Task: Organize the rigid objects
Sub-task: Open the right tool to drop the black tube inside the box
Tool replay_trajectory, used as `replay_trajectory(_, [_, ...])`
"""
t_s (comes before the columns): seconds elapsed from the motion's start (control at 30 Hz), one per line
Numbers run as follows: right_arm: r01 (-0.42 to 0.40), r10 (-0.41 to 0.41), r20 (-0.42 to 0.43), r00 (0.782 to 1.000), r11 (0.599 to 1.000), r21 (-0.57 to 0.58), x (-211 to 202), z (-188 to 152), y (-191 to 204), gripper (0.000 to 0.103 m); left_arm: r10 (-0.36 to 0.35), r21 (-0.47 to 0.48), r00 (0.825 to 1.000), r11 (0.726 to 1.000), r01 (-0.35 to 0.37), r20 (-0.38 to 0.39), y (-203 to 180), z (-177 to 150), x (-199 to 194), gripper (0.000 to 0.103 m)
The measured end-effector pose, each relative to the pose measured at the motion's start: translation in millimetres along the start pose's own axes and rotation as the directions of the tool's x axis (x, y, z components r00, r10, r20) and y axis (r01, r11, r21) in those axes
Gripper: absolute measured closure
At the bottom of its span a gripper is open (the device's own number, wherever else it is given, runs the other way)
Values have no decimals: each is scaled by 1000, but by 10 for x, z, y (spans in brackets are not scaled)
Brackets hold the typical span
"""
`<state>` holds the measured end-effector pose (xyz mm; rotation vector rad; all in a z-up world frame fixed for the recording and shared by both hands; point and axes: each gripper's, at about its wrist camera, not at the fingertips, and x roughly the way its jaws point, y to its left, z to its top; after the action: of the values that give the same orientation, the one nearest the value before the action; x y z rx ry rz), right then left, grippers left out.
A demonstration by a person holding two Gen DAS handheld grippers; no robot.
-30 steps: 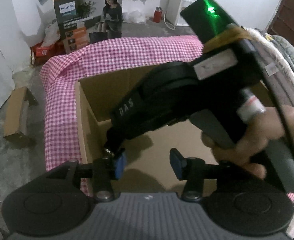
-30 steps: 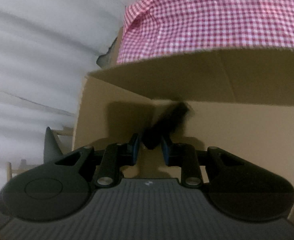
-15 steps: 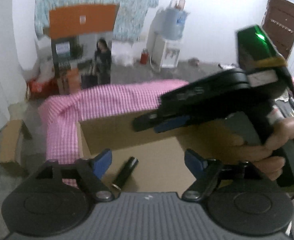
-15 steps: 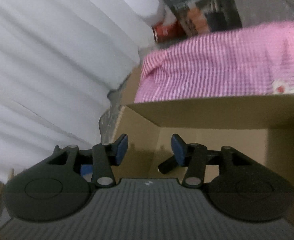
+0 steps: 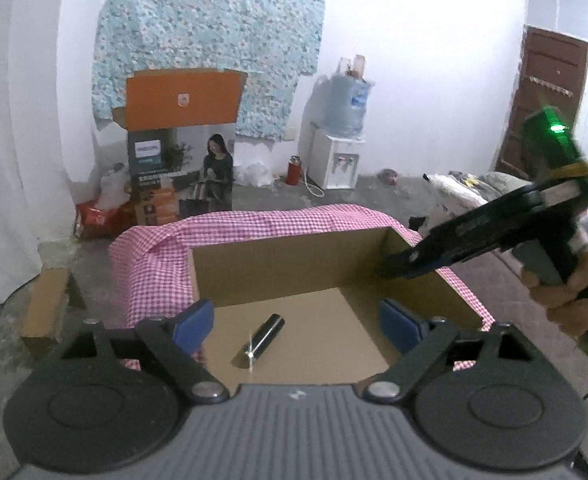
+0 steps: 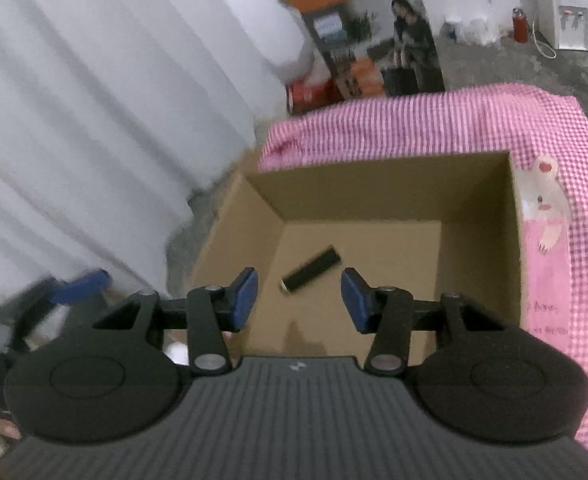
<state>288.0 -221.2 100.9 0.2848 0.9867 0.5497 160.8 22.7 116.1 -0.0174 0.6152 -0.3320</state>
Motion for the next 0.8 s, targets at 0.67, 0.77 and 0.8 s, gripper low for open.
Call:
replay_trajectory(0.67, [206,-318,-352,880,924,-321,2411,339,482,88,-41,-153,999,987,43,17,664,-716,-52,17])
replay_trajectory(0.77, [165,-269,-313,911,932,-323,2361,351,563,88,-29,-146,999,989,31,18,633,-748,-75,17])
replay_trajectory(0.8, [155,-256,-302,918,935,-320,2297,352,577,87,-32,-146,999,989,34,18,626,-755,-82,17])
